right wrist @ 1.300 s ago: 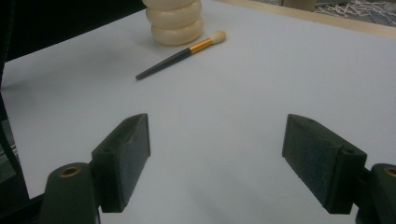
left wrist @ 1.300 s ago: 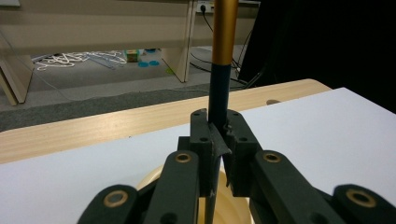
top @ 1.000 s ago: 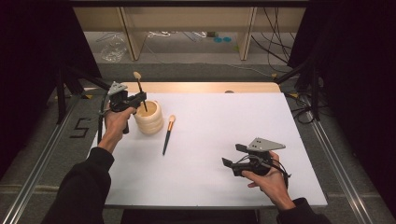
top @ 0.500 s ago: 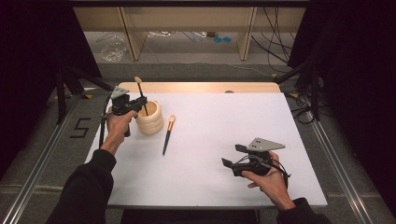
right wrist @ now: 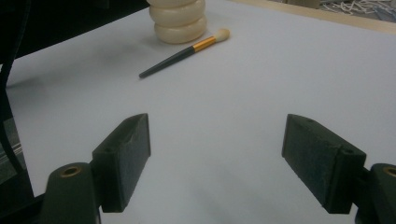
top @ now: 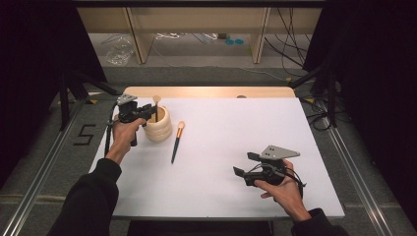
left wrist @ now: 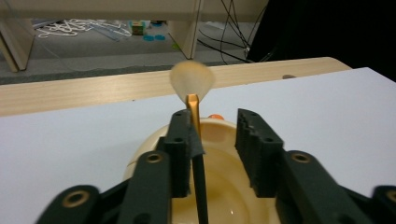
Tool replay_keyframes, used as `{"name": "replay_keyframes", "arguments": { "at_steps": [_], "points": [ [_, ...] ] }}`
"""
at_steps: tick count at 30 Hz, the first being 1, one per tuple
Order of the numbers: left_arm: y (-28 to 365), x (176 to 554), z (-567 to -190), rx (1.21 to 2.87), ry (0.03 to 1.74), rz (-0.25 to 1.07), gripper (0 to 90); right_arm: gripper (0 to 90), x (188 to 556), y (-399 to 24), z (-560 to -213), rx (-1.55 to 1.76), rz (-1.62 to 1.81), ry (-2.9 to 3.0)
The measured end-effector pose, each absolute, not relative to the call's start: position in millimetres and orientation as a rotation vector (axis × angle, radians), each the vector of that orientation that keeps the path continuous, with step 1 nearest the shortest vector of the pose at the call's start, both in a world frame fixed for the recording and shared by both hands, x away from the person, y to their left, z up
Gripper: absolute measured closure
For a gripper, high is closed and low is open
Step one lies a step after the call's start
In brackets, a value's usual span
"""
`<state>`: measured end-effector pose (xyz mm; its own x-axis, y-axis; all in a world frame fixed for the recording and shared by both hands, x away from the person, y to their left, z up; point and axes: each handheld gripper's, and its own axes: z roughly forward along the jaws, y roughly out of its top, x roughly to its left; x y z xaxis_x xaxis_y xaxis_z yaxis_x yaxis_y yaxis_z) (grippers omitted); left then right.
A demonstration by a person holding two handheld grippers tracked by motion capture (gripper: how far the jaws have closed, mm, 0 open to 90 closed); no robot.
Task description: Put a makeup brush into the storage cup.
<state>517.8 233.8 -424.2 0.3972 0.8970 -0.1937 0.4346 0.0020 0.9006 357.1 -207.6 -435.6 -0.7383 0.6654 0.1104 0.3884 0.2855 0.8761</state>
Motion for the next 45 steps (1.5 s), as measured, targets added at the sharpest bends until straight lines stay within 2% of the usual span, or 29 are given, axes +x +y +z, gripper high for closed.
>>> {"name": "replay_keyframes", "arguments": {
  "at_steps": [4,15,21,30,45],
  "points": [
    [239.3,514.4,-421.2,1.609,1.209,0.573,57.7,24.8,356.5,-208.2,-434.6,0.969,1.413,2.297],
    [245.1,503.2,-411.9,1.593,1.225,0.556,45.4,24.5,356.4,-207.9,-434.4,0.973,1.410,2.294],
    [245.6,492.9,-402.4,1.577,1.237,0.546,35.3,24.3,356.6,-208.2,-434.4,0.972,1.410,2.293],
    [241.2,469.1,-389.9,1.609,1.207,0.484,31.9,24.1,356.1,-207.7,-434.0,0.974,1.406,2.292],
    [218.5,447.4,-397.6,1.765,1.181,0.389,28.5,24.0,356.2,-206.3,-434.8,0.976,1.415,2.293]
  ]
}}
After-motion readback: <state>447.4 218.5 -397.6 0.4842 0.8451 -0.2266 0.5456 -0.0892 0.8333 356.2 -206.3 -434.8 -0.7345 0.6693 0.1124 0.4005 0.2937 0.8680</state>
